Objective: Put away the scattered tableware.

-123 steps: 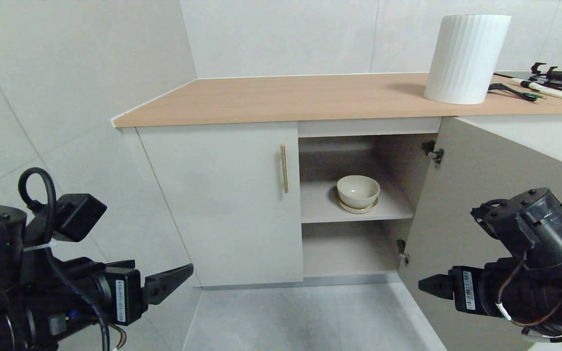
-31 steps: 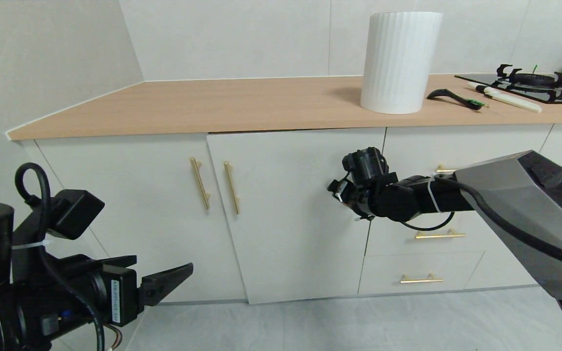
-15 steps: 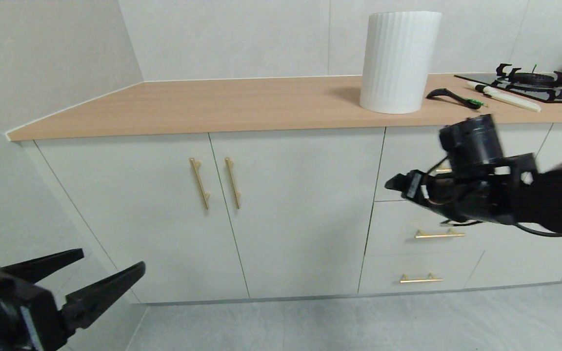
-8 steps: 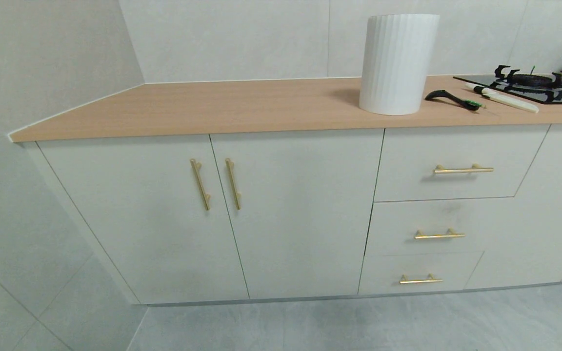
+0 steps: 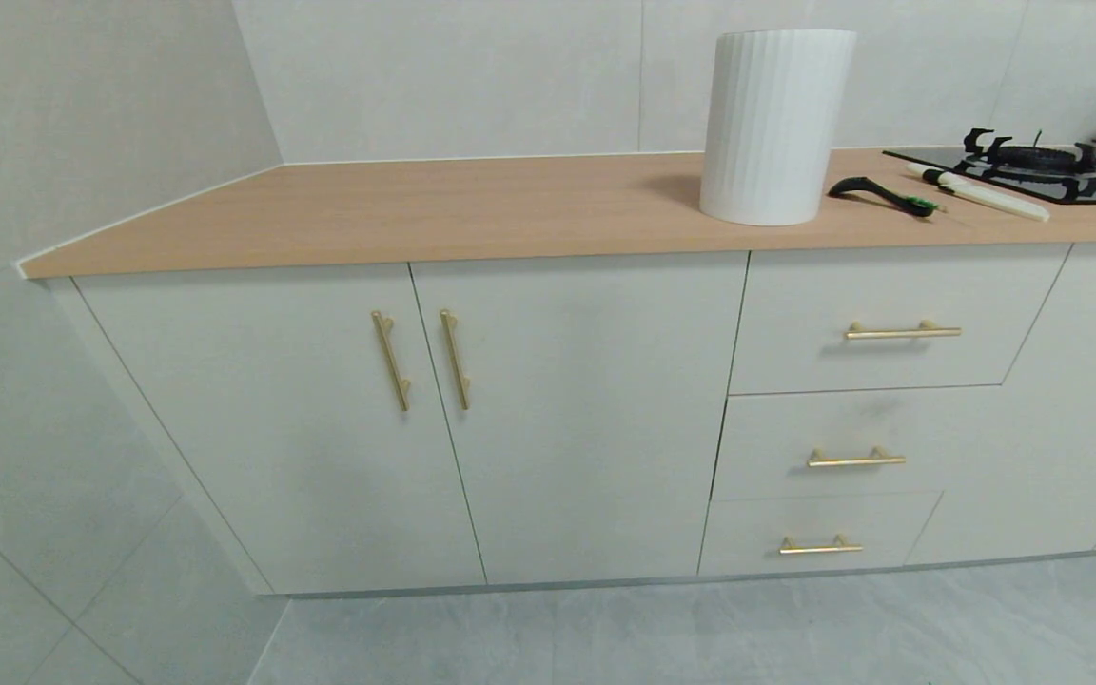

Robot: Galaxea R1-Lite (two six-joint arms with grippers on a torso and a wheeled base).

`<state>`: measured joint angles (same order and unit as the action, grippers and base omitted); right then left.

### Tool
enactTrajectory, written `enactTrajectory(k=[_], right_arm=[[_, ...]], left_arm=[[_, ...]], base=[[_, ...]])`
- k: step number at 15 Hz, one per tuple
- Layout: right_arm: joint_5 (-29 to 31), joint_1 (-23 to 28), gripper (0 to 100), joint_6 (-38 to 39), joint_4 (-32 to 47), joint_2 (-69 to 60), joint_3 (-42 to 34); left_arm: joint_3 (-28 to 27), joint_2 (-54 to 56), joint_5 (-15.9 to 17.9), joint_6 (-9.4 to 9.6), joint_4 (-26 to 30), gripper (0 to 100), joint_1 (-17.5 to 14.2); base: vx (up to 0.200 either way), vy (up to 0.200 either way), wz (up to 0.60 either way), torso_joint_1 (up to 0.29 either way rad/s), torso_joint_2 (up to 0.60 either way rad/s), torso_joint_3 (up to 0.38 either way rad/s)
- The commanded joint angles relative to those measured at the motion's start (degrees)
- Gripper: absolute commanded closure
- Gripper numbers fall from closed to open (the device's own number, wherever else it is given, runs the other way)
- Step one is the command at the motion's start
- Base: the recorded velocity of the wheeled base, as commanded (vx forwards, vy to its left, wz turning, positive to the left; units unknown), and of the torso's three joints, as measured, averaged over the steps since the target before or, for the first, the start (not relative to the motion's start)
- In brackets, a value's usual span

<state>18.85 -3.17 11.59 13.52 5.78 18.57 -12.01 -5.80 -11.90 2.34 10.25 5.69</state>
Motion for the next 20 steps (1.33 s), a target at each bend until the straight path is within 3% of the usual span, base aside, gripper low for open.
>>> enactTrajectory(k=[1,3,5,7,9,11,14,15,17,19,20], right_arm=[[-1.2,3.3,0,-0.7,-0.3,-5.8,-6.3],[0.4,3.3,0,-0.7,-2.4,-5.8,-9.9],[-0.1,3.3,0,-3.2,-6.7,-5.8,-14.4],[-5.6,3.3,0,-7.8,-16.1,-5.8,-18.5],[-8.5,3.3,0,-10.4,-16.3,-5.8,-18.6],[-9.4,3.3,0,-11.4,-16.3,-5.8,-18.6],[-9.1,3.3,0,-12.7,-16.4,-5.8,-18.6],[-7.9,3.3,0,-9.1,-16.2,-5.8,-18.6],[-9.1,3.3,0,-12.6,-16.4,-5.7,-18.6],[-10.0,3.2,0,-13.7,-16.5,-5.7,-18.6],[-14.0,3.2,0,-13.6,-16.2,-5.8,-18.6]], left_arm=[[2.3,1.9,0.3,0.47,-1.4,0,-3.8],[5.2,5.8,1.9,2.84,-1.4,0,-5.6],[7.9,5.8,2.1,1.97,-4.2,0,-5.6],[11.4,5.8,5.3,1.53,-11.9,0,-5.6],[12.0,5.8,9.9,0.21,-9.6,0,-5.6],[12.0,5.8,9.8,-2.43,-10.3,0,-5.6],[12.0,5.8,9.9,-1.81,-10.3,0,-5.6],[12.0,5.8,9.9,-0.49,-10.3,0,-5.6],[12.0,5.8,9.8,0.38,-10.3,0,-5.6],[12.0,5.8,9.8,0.21,-10.3,0,-5.6],[12.0,5.8,9.8,-0.67,-10.3,0,-5.6]], base=[[0.0,0.0,0.0,0.0,0.0,0.0],[0.0,0.0,0.0,0.0,0.0,0.0],[0.0,0.0,0.0,0.0,0.0,0.0],[0.0,0.0,0.0,0.0,0.0,0.0],[0.0,0.0,0.0,0.0,0.0,0.0],[0.0,0.0,0.0,0.0,0.0,0.0],[0.0,0.0,0.0,0.0,0.0,0.0],[0.0,0.0,0.0,0.0,0.0,0.0],[0.0,0.0,0.0,0.0,0.0,0.0],[0.0,0.0,0.0,0.0,0.0,0.0],[0.0,0.0,0.0,0.0,0.0,0.0]])
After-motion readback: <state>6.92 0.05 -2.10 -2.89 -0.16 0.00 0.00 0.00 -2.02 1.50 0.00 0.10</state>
